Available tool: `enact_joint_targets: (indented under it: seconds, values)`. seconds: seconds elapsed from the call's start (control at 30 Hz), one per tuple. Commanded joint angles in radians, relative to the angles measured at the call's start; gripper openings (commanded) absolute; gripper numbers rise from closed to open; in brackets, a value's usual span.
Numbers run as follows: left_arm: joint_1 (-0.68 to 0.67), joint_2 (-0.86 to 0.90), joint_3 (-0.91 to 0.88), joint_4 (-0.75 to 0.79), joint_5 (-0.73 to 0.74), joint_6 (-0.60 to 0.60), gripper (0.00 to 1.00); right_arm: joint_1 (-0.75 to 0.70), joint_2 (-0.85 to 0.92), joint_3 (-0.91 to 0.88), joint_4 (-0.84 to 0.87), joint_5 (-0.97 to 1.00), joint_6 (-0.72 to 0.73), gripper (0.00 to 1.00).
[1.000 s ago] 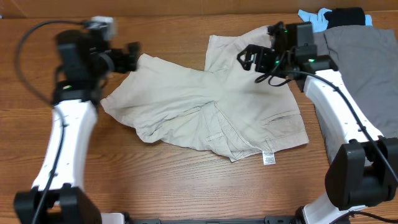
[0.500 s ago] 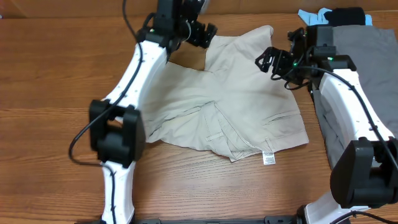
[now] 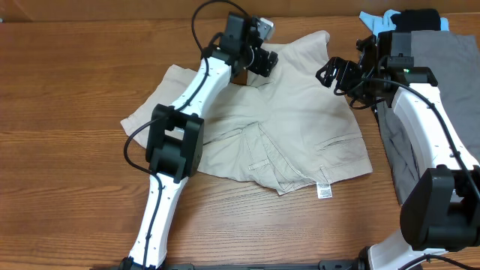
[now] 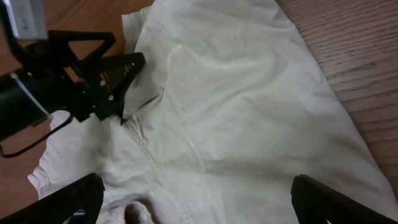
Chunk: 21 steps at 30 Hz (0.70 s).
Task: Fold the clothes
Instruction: 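Grasp the top corner of the shorts with the left gripper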
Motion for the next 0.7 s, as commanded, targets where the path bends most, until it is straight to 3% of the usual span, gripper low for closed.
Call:
enact_joint_targets:
  seconds: [0.0,0.27,0.47,0.67]
  values:
    - [0.001,0.030,0.037,0.003,-0.042,0.009,0.85,-0.002,-0.038,0.011,0.003,0.010,-0.006,1.00]
    - [0.002,0.047,0.037,0.011,-0.126,-0.035,0.80,-0.002,-0.038,0.009,0.003,0.010,-0.006,1.00]
    - [0.015,0.047,0.037,0.053,-0.125,-0.161,0.76,-0.002,-0.038,0.009,0.003,0.010,-0.006,1.00]
    - [0.010,0.056,0.035,0.061,-0.138,-0.163,0.73,-0.002,-0.038,0.009,0.004,0.014,-0.006,1.00]
